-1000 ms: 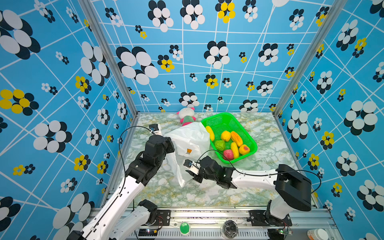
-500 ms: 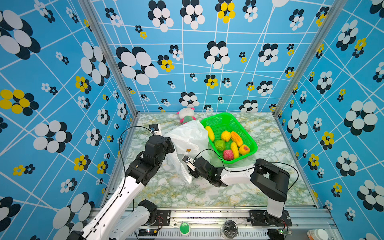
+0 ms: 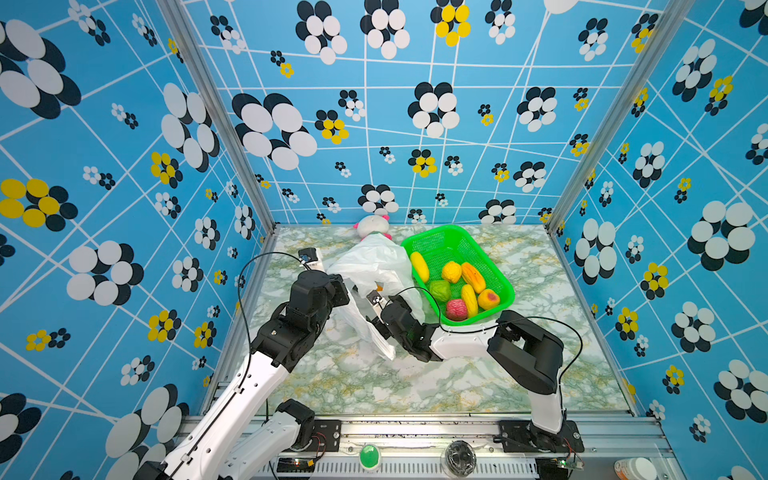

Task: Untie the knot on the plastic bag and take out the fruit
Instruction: 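Lower the right gripper into the bag toward the green-orange mango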

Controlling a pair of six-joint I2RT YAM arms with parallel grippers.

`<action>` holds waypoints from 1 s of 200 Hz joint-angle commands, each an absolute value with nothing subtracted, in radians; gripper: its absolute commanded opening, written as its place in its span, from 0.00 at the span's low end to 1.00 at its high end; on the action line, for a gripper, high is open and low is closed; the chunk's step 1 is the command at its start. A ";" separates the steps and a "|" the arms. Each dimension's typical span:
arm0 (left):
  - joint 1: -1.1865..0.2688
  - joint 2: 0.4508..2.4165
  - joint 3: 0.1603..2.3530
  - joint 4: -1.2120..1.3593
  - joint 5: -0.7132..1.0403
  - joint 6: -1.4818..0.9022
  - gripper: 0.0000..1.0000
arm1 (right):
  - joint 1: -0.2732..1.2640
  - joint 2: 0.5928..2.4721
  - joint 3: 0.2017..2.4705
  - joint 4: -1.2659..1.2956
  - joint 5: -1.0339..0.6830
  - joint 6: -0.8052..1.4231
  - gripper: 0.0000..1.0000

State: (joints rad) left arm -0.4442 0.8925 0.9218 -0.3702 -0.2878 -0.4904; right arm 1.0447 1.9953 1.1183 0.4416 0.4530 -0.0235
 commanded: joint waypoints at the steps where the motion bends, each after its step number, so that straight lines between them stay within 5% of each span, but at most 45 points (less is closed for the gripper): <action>1: -0.440 0.870 0.919 -0.362 -0.266 -0.494 0.04 | 1.038 2.029 1.188 0.334 0.521 0.057 0.99; 181: -0.528 0.912 0.945 -0.294 -0.127 -0.416 0.00 | 0.958 2.323 1.646 -0.014 0.400 0.200 0.99; 200: -0.528 0.917 0.949 -0.295 -0.119 -0.417 0.00 | 0.941 2.345 1.667 -0.020 0.348 0.209 0.92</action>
State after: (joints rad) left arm -0.5198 0.9253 0.9245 -0.3119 -0.1413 -0.4320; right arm 0.9588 2.3108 1.6264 0.0448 0.4149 0.1783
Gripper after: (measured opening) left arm 0.043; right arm 0.960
